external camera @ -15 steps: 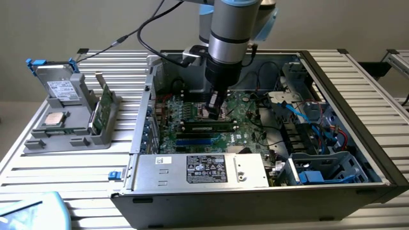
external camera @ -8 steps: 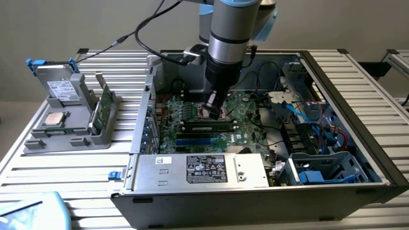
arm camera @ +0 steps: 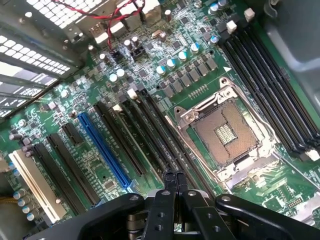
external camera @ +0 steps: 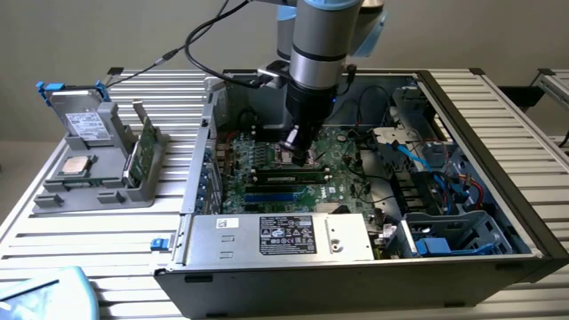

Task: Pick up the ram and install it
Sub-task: 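Press down the ram until it locks into place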

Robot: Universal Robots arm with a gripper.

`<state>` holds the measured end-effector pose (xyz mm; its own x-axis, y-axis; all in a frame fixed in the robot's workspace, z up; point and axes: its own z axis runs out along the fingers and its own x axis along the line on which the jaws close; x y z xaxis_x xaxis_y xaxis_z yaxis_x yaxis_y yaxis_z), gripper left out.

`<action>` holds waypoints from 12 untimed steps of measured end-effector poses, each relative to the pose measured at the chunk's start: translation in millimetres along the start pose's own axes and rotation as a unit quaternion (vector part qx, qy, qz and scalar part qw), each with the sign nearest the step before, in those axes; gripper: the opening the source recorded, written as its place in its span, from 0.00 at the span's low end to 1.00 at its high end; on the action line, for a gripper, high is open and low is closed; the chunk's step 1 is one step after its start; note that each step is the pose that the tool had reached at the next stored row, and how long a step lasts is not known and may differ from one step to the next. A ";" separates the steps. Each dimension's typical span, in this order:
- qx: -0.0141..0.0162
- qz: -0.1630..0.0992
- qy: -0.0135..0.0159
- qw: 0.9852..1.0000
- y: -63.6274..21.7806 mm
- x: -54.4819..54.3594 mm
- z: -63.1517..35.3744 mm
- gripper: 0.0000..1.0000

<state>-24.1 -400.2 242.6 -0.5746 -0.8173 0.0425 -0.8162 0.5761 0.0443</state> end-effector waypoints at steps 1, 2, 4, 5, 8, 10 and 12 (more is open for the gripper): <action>0.000 0.007 -0.001 1.000 0.0 0.0 0.0 0.11; 0.001 0.014 -0.001 1.000 0.0 0.0 0.1 0.11; 0.001 0.027 -0.003 1.000 0.0 0.0 0.2 0.11; 0.001 0.034 -0.004 0.999 0.0 0.0 0.3 0.11; 0.002 0.055 -0.006 0.998 0.0 0.0 0.5 0.11; 0.002 0.069 -0.007 0.998 0.0 0.0 0.6 0.11; 0.003 0.083 -0.008 0.996 0.0 0.0 0.8 0.11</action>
<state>-24.1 -400.2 241.9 -0.7029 -0.7106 0.0326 -0.7098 0.7036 0.0324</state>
